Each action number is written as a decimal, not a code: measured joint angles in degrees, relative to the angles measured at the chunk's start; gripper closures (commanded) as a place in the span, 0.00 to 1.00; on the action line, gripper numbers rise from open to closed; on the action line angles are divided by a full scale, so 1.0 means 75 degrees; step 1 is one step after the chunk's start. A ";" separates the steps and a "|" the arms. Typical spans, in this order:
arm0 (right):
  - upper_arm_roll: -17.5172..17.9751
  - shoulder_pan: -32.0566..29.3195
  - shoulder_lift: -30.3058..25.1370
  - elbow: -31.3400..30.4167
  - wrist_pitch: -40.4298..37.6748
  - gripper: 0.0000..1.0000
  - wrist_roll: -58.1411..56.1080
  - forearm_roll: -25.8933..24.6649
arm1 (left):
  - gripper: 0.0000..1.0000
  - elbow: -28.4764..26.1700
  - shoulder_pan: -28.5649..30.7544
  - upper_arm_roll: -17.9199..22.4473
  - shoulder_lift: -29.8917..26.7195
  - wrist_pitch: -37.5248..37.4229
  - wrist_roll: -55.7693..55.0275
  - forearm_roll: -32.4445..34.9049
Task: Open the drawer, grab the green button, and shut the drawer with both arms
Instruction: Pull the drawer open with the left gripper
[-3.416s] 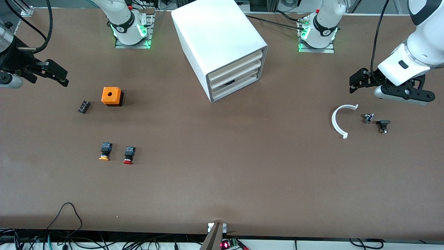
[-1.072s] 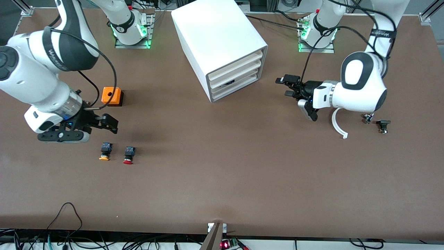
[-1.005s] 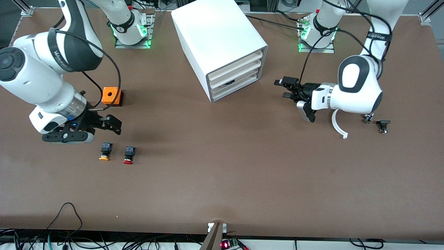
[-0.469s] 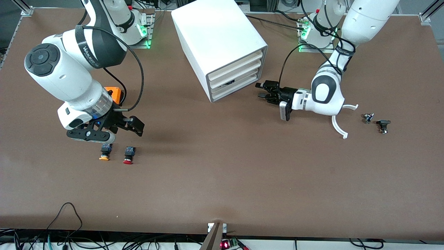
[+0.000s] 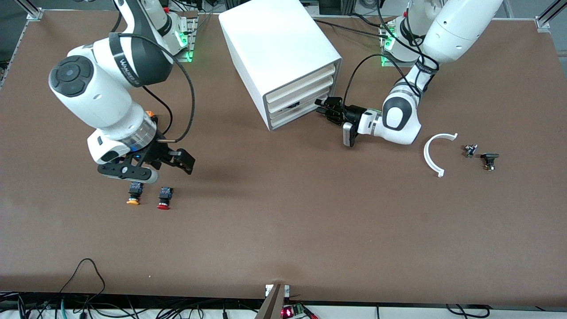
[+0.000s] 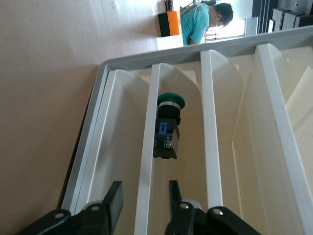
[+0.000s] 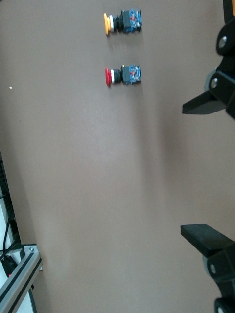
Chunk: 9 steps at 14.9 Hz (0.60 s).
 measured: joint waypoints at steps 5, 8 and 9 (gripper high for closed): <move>-0.0001 0.0235 0.0281 0.0384 0.0068 0.01 0.0314 -0.0001 | 0.57 -0.0010 -0.0003 -0.0139 0.0365 0.0000 0.0324 -0.0186; -0.0002 0.0258 0.0424 0.0542 0.0073 0.01 0.0521 -0.0001 | 0.65 -0.0046 -0.0054 -0.0293 0.0491 0.0002 0.0373 -0.0362; -0.0004 0.0274 0.0467 0.0600 0.0078 0.01 0.0632 -0.0001 | 0.82 -0.0061 -0.0081 -0.0316 0.0524 0.0003 0.0430 -0.0376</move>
